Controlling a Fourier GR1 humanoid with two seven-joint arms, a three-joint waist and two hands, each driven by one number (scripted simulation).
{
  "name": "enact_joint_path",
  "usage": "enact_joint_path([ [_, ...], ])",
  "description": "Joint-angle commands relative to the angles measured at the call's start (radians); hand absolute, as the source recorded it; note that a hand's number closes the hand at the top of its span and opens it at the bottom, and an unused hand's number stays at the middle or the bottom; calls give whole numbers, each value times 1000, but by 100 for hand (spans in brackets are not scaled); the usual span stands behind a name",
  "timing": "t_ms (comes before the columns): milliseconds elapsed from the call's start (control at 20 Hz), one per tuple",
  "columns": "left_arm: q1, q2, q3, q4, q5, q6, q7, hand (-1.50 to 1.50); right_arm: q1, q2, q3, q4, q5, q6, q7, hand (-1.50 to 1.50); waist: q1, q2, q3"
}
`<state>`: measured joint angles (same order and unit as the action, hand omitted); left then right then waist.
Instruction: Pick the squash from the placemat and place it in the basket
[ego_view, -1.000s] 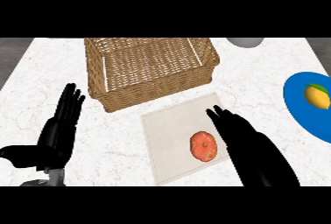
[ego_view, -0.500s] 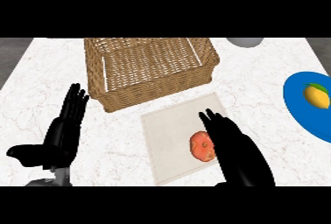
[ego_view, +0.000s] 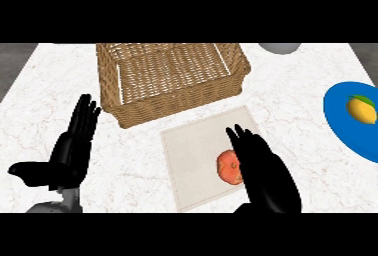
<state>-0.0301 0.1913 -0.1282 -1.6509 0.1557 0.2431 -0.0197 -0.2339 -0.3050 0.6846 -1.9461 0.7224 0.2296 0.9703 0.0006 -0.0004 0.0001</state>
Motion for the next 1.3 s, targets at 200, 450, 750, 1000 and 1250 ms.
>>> enact_joint_path([
  [200, 7, -27, 30, 25, -15, -46, -15, 0, 30, 94, -44, 145, 88, 29, -67, -150, 1, 0, 0],
  [450, 3, -31, 69, 10, -33, -55, 0, 0, 43, 141, -82, 118, 120, 98, -63, -150, 0, 0, 0],
  [750, 34, -62, 30, -108, -62, -36, 83, 0, 33, 174, -126, 273, 161, 40, -177, -150, 5, 0, 0],
  [1000, 16, -110, 36, 57, -108, -54, -55, 0, 92, 194, -135, 278, 192, 31, -233, -150, 0, 1, 0],
  [1250, -8, -103, 65, 14, -89, -76, 18, 0, 73, 262, -130, 364, 252, 18, -243, -150, 1, 0, 0],
])
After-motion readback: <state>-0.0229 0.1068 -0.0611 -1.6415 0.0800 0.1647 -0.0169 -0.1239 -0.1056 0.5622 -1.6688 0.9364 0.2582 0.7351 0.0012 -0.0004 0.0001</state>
